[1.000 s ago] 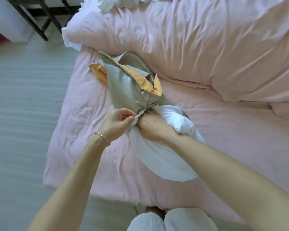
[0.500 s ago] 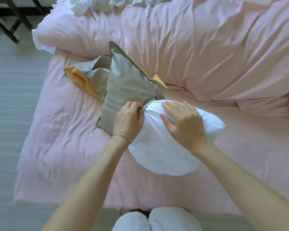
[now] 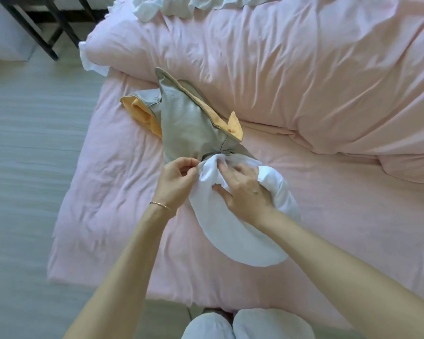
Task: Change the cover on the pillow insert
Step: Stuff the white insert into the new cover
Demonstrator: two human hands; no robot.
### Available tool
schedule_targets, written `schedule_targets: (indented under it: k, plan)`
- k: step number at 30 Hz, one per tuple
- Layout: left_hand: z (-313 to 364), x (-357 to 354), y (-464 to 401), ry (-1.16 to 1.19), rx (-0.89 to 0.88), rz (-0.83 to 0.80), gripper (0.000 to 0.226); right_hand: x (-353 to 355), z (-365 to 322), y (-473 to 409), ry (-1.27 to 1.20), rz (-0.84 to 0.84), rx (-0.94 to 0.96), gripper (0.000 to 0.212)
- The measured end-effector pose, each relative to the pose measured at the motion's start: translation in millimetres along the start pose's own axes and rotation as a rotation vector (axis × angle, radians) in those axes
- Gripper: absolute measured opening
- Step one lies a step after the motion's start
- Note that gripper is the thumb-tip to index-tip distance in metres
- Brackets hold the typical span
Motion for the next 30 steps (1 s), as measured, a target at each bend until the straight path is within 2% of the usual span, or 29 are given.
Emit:
schedule_targets:
  k: [3, 7, 10, 14, 16, 18, 20, 22, 23, 24, 26, 28, 30]
  plan:
    - [-5, 16, 8, 0.070, -0.015, -0.028, 0.034, -26, -26, -21, -0.016, 0.028, 0.033, 0.033]
    - [-26, 39, 12, 0.041, -0.023, 0.098, 0.030, -43, -44, -46, -0.083, -0.045, 0.118, 0.005]
    - [-46, 42, 12, -0.176, -0.139, 0.163, 0.020, -35, -40, -40, -0.109, -0.079, 0.176, 0.022]
    - [-55, 31, 15, -0.280, -0.270, 0.176, 0.014, 11, -20, -22, -0.117, 0.026, 0.178, 0.037]
    - [-53, 27, 20, -0.277, -0.309, 0.196, 0.014, 42, -6, -21, -0.155, 0.196, 0.066, 0.036]
    - [-49, 26, 24, -0.273, -0.313, 0.204, 0.014, 68, 14, -24, -0.039, 0.277, -0.087, 0.037]
    - [-45, 28, 28, -0.241, -0.240, 0.209, 0.016, 84, 37, -24, -0.024, 0.077, -0.388, 0.046]
    - [-38, 31, 32, -0.134, -0.095, 0.171, 0.017, 80, 43, -9, -0.289, -0.181, -0.674, 0.044]
    - [-33, 31, 34, -0.076, -0.028, 0.136, 0.017, 72, 35, 3, -0.387, -0.242, -0.720, 0.039]
    - [-28, 30, 36, -0.042, 0.012, 0.101, 0.014, 65, 22, 13, -0.428, -0.232, -0.713, 0.040]
    - [-20, 26, 37, -0.034, 0.039, 0.051, 0.013, 60, 0, 22, -0.489, -0.044, -0.720, 0.050]
    - [-7, 19, 35, -0.045, -0.011, 0.024, 0.026, 65, -2, 13, -0.534, 0.190, -0.744, 0.043]
    - [14, 9, 33, -0.052, -0.088, -0.007, 0.034, 83, 3, -14, -0.553, 0.340, -0.713, 0.036]
Point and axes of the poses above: each hand's wrist, its own y-axis away from the middle knuckle, its own x-axis out of the back of the hand, z = x × y, the point moved 2 cm from there along -y, towards the middle knuckle, and after that the axes turned 11 degrees about z, right-handed, at the moved point
